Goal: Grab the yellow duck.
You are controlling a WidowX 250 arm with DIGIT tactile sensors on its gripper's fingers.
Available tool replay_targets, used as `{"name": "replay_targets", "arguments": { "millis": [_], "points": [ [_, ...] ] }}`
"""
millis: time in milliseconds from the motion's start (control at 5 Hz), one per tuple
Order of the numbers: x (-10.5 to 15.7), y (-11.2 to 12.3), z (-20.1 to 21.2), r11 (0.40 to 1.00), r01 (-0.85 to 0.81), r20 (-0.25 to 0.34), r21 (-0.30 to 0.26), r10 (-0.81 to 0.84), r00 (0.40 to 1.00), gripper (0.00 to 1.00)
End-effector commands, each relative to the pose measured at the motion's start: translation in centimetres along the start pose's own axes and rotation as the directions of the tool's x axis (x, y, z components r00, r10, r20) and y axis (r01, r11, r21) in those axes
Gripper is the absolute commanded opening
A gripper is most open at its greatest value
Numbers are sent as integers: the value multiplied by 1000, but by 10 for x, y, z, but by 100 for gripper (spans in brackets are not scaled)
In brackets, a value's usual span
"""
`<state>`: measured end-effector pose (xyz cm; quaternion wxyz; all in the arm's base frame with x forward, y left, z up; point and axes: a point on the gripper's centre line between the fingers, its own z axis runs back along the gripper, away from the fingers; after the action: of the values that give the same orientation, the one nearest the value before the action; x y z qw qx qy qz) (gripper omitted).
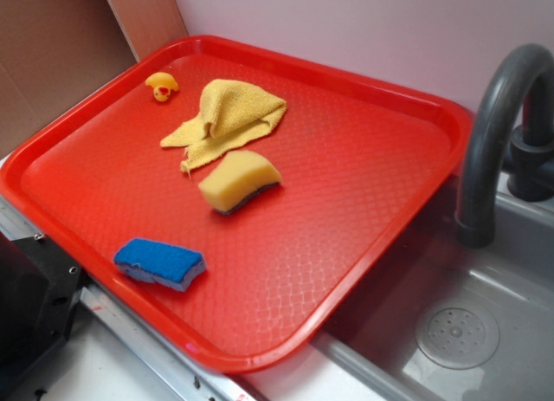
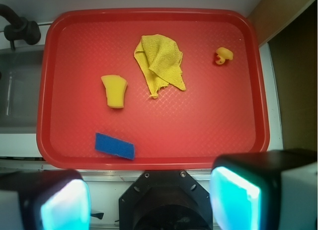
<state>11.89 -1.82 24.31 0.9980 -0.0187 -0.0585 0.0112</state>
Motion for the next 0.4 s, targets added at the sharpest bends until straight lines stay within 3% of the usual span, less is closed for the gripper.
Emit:
{"name": "replay_targets", "arguments": {
  "millis": [0,200],
  "points": [
    [0,0,0,1000,0,0,0,0,1000,100],
    [0,8,5,970,-241,141,41,233,962,100]
  ]
}}
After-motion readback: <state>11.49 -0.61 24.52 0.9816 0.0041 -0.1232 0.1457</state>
